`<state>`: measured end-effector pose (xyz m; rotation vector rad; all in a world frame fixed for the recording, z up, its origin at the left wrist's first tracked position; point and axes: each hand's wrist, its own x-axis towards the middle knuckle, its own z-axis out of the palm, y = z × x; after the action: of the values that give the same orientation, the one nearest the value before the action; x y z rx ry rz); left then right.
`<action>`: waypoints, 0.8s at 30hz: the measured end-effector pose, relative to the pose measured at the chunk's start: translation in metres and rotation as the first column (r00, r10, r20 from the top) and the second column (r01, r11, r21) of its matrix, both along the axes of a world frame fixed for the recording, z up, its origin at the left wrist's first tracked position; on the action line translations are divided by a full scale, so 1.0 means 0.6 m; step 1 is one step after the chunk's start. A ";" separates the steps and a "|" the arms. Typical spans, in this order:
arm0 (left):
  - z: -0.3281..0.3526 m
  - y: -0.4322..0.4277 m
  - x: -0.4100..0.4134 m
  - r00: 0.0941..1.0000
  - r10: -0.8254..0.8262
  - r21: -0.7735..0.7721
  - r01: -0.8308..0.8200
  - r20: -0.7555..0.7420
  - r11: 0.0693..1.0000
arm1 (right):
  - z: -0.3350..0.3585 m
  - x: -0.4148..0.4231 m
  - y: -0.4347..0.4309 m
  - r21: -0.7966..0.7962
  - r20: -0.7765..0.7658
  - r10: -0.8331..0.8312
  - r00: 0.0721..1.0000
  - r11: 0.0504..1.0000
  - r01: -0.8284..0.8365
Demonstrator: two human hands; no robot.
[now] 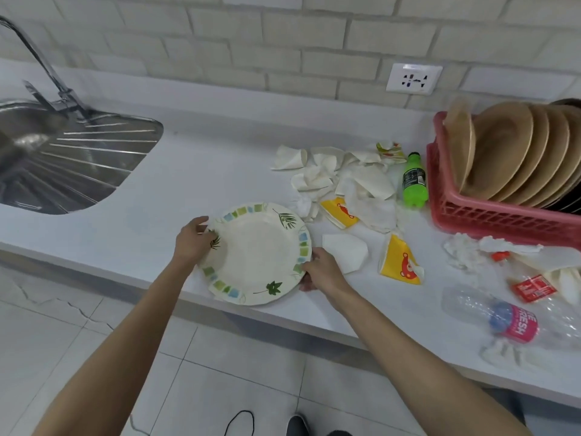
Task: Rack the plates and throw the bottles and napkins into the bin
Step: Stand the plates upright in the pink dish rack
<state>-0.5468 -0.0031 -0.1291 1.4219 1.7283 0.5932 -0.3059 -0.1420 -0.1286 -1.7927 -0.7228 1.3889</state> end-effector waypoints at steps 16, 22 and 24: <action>0.113 -0.180 0.168 0.858 -0.128 0.082 0.101 0.497 0.992 | 0.138 0.155 -0.215 0.371 -0.041 -0.319 0.947 0.875 0.311; 0.114 -0.301 0.286 0.799 -0.252 0.077 0.252 0.546 0.965 | 0.154 0.240 -0.363 0.409 0.023 -0.461 0.887 0.814 0.412; 0.110 -0.348 0.321 0.782 -0.264 0.063 0.278 0.564 0.959 | 0.159 0.267 -0.411 0.430 0.001 -0.499 0.866 0.782 0.450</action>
<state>-0.3540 -0.2119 -0.0630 1.2737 1.0295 0.7414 -0.1459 -0.3887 -0.0331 -1.5683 -0.5203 0.7282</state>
